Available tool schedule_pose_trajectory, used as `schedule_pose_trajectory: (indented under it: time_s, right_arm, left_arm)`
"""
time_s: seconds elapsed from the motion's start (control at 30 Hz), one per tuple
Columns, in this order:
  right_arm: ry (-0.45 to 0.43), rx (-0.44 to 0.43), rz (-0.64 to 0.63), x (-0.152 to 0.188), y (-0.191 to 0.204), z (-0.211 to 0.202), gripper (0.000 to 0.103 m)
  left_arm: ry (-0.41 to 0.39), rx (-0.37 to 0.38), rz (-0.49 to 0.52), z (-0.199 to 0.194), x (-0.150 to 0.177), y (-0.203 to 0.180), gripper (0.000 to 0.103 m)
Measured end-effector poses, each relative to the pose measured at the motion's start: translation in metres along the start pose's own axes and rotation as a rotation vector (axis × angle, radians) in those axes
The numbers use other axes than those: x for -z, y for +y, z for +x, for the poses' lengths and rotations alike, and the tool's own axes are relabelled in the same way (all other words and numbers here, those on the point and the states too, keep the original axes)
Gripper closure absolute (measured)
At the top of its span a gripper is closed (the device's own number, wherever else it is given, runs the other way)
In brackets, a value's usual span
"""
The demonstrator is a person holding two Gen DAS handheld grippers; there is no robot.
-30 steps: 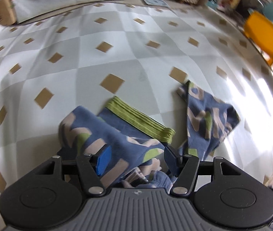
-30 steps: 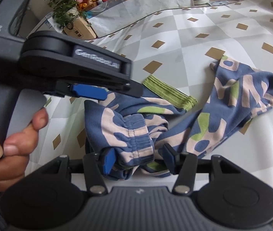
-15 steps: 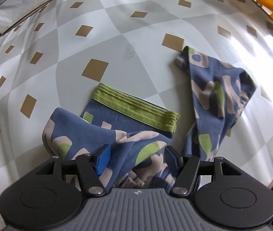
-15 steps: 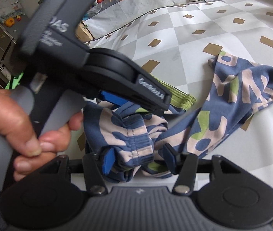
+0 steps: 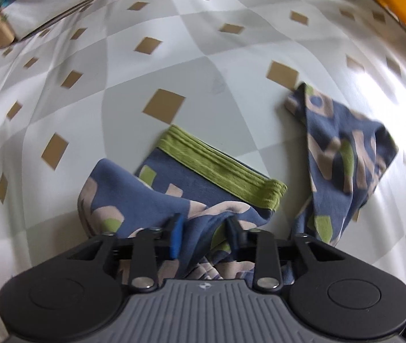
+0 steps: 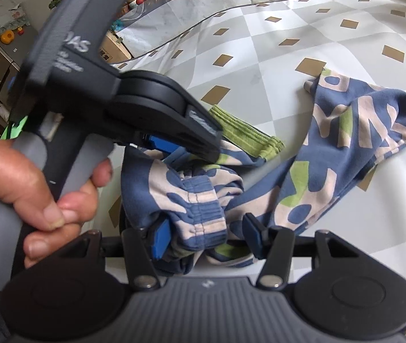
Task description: Fold clothes
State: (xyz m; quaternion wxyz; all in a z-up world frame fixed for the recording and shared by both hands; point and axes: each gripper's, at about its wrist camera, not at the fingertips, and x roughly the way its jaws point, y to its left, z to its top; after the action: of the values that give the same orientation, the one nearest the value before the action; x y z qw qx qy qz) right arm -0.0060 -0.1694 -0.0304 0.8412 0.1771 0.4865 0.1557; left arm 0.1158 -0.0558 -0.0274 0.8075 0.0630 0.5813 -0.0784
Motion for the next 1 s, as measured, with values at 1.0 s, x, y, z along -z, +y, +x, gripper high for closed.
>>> schedule_pose_trajectory:
  time_s: [1.0]
  right_arm:
    - [-0.026,0.063,0.043,-0.006,-0.013,-0.002,0.052]
  left_arm:
    - [0.028,-0.308,-0.695,-0.007,0.147,0.128,0.086]
